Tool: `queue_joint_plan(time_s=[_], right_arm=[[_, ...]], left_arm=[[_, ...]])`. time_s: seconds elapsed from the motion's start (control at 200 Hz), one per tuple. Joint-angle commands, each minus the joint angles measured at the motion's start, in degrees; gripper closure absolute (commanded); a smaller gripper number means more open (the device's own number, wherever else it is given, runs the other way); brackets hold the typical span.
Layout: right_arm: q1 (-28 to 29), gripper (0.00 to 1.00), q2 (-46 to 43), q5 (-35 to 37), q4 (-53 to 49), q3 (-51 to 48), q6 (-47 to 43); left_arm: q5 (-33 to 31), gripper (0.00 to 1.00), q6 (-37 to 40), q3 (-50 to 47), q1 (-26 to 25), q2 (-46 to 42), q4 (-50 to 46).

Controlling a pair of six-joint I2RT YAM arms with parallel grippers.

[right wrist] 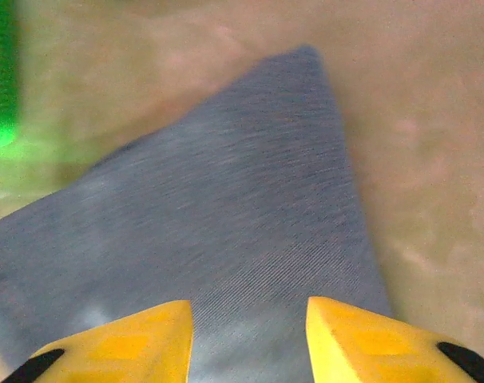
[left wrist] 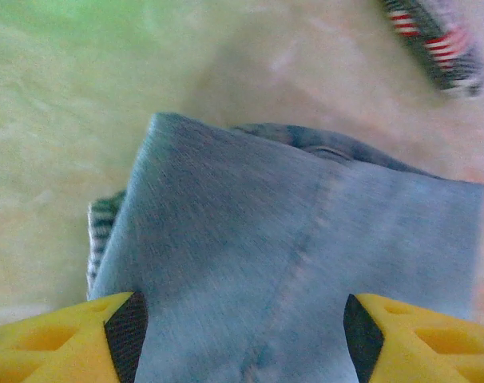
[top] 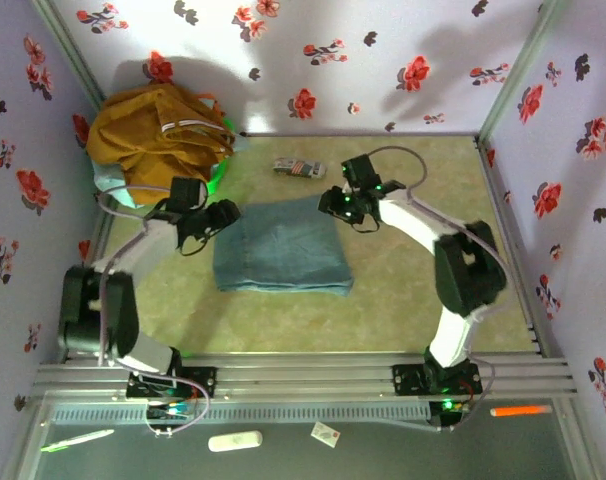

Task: Fold and stack the trousers

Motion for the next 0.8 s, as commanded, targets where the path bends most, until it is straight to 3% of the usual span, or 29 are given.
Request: queue_joint_plan(time_s=[0.0,0.14,0.325,0.41,0.6,0.795], right_arm=[[-2.0,0.61,6.6,-3.8,1.4,0.5,4.9],[-3.3,0.6,11.2,-5.4,0.0,0.3,3.8],[-3.6,0.57,9.7,-6.5,-3.6,-0.5,-2.0],[-3.6,0.55,5.2,-6.8,-5.6,-0.2,-3.5],[-3.6,0.48,-8.3,-2.9,-10.2,-1.3,-6.9],[-0.7,0.49,-17.9,-2.9,-8.8,-12.5,-4.0]], left_arm=[[-3.1,0.32,1.9,2.1,0.6,6.8,1.6],[-7.6,0.33,4.0,0.9,0.6,9.2,0.5],[-6.6,0.32,7.1,-0.5,0.7,6.4,-1.3],[-6.0,0.31,7.9,-0.1,0.6,2.6,-4.5],[-5.9,0.18,8.9,-2.1,0.3,-12.7,-11.7],[-5.1,0.17,6.6,-9.7,-3.2,-22.7,-16.0]])
